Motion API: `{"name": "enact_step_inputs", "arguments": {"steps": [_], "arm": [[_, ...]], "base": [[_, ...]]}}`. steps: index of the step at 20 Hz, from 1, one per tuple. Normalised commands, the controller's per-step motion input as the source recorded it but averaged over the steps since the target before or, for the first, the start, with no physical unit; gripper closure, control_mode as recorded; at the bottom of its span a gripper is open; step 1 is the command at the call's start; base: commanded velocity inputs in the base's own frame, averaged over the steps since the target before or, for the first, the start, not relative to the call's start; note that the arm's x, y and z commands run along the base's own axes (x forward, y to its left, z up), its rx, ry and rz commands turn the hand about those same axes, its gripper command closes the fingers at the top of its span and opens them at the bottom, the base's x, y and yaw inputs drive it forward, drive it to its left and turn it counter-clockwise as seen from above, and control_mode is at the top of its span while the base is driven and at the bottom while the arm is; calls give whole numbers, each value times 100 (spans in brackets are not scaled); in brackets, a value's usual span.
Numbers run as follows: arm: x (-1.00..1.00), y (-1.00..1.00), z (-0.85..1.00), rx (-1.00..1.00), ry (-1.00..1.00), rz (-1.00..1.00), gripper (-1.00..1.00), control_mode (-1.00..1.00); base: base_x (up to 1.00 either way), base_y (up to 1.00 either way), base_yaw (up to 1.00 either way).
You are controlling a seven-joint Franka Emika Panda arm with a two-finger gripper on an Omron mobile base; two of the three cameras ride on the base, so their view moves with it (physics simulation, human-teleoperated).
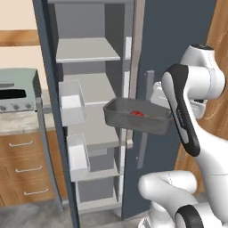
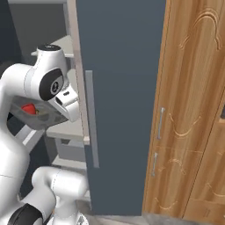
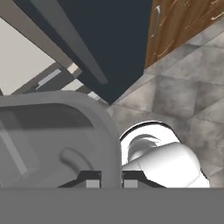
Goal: Take the bell pepper and garlic out of the freezer and place them in the tupperware container on the counter. Then put the tupperware containing the vegetables back in the freezer.
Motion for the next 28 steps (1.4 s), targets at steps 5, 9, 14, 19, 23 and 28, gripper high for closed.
{"name": "enact_step_inputs", "arguments": {"steps": [5,9,14,19,23,28], "arm": [[0,0,0,0,0,0,100,100],[0,0,0,0,0,0,100,100],[0,0,0,0,0,0,100,100],[0,0,0,0,0,0,100,100],[0,0,0,0,0,0,100,100],[0,0,0,0,0,0,100,100]], "base": [[54,-31,21],[39,-15,19],[53,-11,19],[63,-8,12],[53,0,4],[31,0,1]]}}
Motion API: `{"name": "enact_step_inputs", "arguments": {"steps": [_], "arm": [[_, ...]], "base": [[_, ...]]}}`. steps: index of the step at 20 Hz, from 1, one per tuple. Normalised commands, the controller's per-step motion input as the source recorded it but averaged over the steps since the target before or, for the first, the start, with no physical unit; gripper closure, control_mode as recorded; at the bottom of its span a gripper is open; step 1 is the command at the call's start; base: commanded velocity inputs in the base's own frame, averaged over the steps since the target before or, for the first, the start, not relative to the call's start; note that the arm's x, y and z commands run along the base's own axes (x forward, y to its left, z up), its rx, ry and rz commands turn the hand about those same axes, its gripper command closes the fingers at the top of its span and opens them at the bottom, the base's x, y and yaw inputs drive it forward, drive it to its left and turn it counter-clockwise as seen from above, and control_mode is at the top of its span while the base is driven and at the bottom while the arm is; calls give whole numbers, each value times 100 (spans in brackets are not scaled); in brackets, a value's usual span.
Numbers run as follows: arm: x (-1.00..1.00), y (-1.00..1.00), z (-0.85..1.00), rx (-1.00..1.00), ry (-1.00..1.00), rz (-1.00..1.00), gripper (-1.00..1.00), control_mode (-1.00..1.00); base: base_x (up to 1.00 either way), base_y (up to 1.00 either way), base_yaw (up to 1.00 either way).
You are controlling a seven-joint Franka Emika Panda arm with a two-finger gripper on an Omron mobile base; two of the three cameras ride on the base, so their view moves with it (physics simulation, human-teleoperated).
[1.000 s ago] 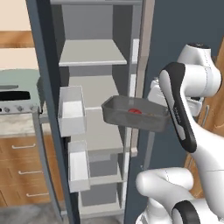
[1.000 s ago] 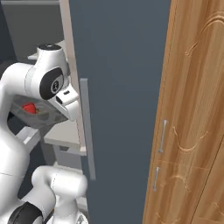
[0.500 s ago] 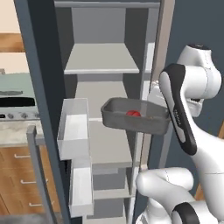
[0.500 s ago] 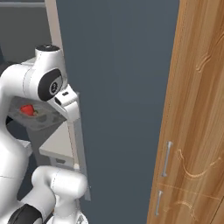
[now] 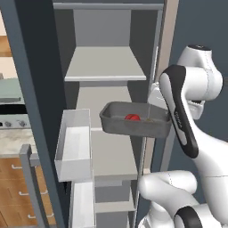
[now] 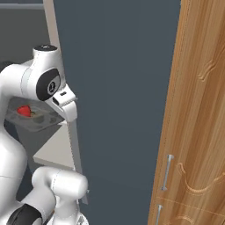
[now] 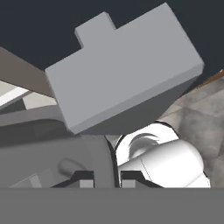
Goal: Take the bell pepper and garlic out of the freezer and place them in the tupperware container on the counter. Then put the tupperware containing the vegetables back in the freezer.
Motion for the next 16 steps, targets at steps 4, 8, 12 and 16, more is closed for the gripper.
{"name": "enact_step_inputs", "arguments": {"steps": [4,8,12,16], "arm": [[0,0,0,0,0,0,100,100],[-37,23,10,0,-23,0,100,-100],[-60,38,22,1,-28,0,100,-100],[-19,53,47,3,-24,-7,100,-100]], "base": [[-7,16,1],[-8,6,0],[0,0,0],[0,0,0]]}}
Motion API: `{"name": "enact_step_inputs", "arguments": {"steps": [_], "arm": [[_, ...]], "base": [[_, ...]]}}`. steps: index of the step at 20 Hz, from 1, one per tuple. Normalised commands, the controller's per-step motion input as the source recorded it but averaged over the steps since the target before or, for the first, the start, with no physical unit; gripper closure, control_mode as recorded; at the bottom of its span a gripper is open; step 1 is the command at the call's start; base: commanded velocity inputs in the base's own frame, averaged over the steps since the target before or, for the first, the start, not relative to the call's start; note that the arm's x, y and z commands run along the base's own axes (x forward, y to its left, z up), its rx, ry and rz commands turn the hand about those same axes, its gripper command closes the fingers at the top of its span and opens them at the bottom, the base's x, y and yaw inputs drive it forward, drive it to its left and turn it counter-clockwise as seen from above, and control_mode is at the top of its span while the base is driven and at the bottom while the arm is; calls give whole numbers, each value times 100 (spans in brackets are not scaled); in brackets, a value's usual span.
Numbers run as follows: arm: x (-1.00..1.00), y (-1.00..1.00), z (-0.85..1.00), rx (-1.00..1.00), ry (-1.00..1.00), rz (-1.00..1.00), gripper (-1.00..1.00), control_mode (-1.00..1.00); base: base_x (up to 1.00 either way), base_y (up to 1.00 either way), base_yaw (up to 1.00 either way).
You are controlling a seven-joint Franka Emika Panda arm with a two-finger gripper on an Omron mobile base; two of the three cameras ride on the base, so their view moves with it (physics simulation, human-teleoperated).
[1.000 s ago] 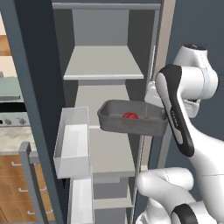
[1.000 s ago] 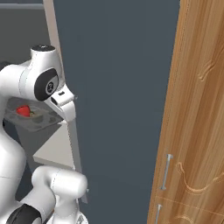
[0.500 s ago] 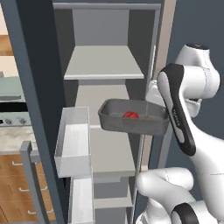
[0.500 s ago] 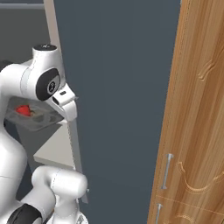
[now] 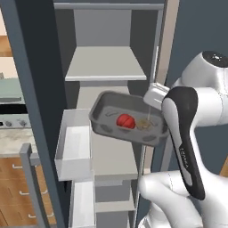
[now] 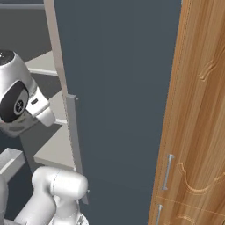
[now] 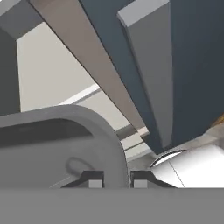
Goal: Take the bell pepper and garlic out of the freezer and place them in the tupperware container on the counter. Then put the tupperware containing the vegetables back in the freezer.
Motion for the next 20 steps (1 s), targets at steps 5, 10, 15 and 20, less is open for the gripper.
{"name": "enact_step_inputs", "arguments": {"steps": [5,10,15,20], "arm": [[15,55,54,6,-18,-19,100,-100],[22,22,47,15,-10,-22,100,-100],[0,-58,23,27,7,-13,100,-100],[-8,-21,32,21,3,-10,100,-100]], "base": [[0,0,0],[0,0,0],[0,0,0],[0,0,0]]}}
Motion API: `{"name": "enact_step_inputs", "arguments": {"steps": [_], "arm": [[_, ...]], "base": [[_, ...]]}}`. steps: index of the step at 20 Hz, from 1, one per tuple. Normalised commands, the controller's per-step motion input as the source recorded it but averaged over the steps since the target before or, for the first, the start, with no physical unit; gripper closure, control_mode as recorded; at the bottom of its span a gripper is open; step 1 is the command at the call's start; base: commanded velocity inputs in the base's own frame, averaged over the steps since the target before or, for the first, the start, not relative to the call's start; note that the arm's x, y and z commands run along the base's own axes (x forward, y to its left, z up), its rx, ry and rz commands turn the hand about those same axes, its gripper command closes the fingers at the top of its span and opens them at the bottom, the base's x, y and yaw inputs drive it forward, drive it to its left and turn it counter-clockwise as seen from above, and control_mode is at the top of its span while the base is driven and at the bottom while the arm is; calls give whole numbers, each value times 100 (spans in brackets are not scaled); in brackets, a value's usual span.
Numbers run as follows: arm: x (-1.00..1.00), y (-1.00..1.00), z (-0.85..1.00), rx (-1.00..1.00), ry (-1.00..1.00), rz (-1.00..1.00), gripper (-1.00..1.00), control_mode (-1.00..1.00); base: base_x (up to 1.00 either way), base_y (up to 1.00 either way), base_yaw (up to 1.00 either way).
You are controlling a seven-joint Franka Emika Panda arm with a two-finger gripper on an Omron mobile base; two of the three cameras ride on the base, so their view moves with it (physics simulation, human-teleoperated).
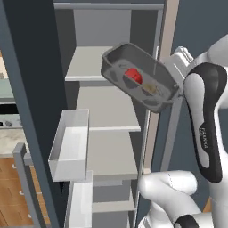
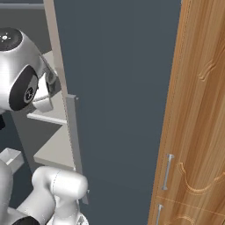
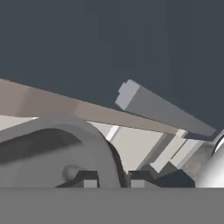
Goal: Take the bell pepper and garlic out of the freezer and place them in the tupperware container on the counter. Then put the tupperware containing the vegetables back in the freezer.
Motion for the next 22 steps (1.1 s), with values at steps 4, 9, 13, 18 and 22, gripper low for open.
{"name": "enact_step_inputs", "arguments": {"steps": [4,9,13,18,22], "arm": [[-5,62,42,4,0,-16,100,-100],[1,80,27,0,0,-19,100,-100],[46,67,8,0,2,-23,100,-100],[63,19,-1,3,3,-24,100,-100],[52,0,0,13,0,-17,100,-100]], "base": [[0,0,0],[0,0,0],[0,0,0],[0,0,0],[0,0,0]]}}
